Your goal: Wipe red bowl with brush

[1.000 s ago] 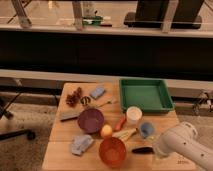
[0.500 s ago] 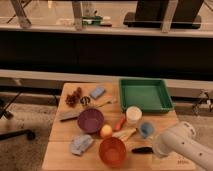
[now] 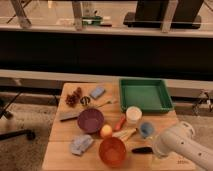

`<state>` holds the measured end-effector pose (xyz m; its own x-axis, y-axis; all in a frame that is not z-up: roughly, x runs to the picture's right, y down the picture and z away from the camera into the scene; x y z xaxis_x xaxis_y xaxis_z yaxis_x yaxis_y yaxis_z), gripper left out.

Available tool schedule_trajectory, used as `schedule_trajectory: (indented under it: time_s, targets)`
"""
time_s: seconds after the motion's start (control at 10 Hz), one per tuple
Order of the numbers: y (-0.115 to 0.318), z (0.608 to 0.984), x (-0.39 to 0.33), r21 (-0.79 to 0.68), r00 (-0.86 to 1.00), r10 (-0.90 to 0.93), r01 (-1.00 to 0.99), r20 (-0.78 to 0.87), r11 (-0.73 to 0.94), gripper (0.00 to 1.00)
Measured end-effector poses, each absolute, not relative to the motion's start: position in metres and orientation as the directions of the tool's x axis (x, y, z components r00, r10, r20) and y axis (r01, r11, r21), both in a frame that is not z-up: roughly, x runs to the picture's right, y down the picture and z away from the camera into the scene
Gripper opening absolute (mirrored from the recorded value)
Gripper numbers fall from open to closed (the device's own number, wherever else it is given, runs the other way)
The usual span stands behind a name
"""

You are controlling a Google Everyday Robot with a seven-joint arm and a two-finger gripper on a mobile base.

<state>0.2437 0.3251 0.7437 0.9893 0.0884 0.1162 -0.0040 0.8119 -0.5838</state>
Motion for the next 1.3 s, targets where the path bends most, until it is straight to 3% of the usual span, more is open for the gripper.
schedule_trajectory:
  time_s: [0.3, 1.0, 1.1, 1.3]
  targets:
    - [0.3263, 0.7441, 0.2433, -0.585, 0.989, 0.087, -0.002, 0.117, 0.811, 0.76]
    - [0.3265, 0.7438, 0.2427, -0.583, 0.989, 0.084, 0.003, 0.123, 0.812, 0.09]
    - [0.3264, 0.7436, 0.2424, -0.582, 0.989, 0.084, 0.004, 0.124, 0.813, 0.02]
    - [0.3255, 0.7429, 0.2425, -0.581, 0.989, 0.082, 0.005, 0.124, 0.814, 0.00]
